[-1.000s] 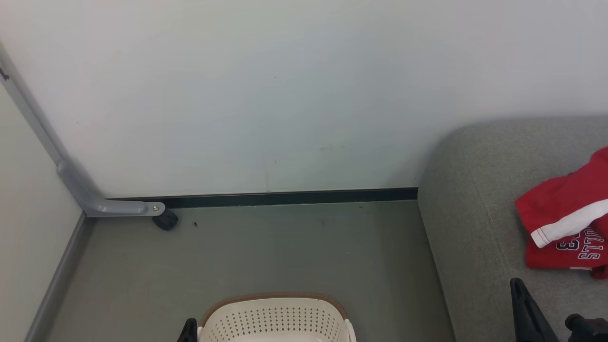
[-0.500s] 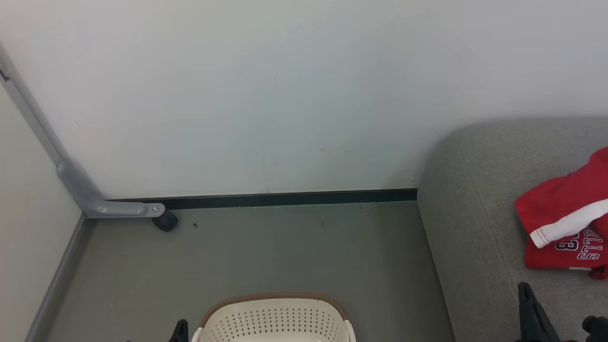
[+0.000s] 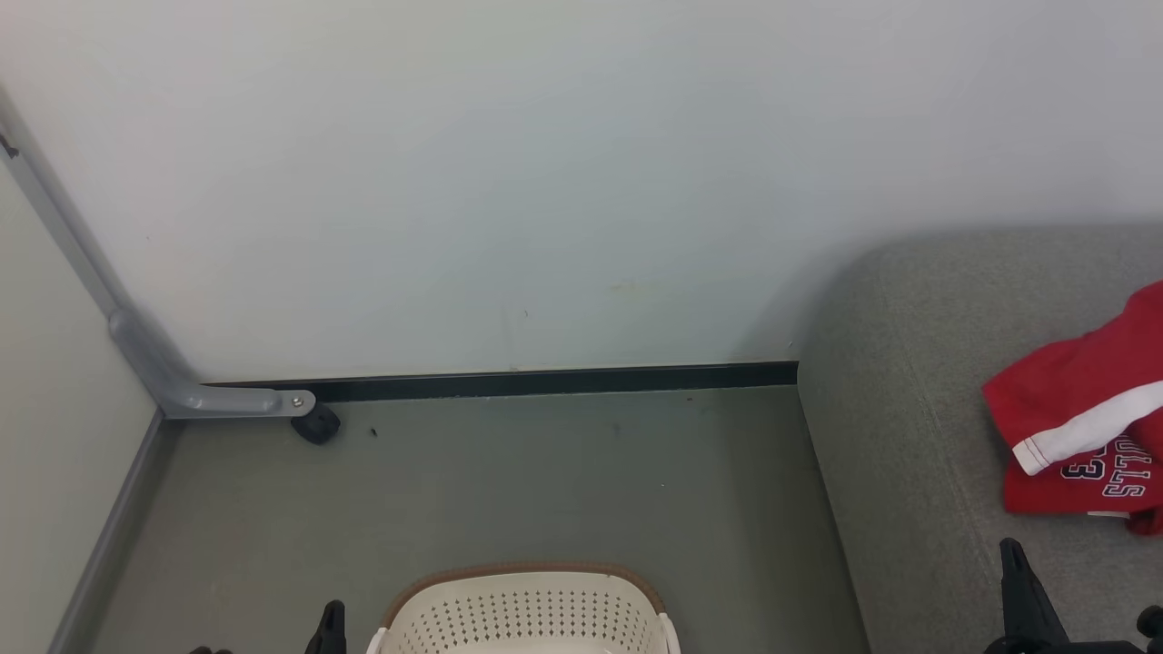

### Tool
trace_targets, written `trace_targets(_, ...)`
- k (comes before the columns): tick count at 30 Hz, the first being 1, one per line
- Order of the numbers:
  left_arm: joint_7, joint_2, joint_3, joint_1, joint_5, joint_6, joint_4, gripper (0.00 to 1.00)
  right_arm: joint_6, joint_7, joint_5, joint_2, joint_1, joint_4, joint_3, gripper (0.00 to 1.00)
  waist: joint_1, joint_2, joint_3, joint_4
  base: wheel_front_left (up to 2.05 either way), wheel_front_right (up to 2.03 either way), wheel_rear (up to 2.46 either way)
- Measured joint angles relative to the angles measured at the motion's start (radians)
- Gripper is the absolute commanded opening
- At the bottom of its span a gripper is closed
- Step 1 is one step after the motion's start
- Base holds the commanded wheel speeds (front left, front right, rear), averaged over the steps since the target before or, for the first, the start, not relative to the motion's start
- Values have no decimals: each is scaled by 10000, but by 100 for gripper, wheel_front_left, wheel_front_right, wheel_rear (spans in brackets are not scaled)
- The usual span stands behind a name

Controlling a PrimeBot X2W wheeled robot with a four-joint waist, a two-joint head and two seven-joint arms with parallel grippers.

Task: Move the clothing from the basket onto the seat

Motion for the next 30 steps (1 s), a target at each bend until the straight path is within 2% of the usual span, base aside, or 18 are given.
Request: trace_targets(30,932,-115,1170,-256,-4040,-796,-29,0,418,1131,4328,525,-219,196,-890,0,0,0,-50,-16,0,0,0)
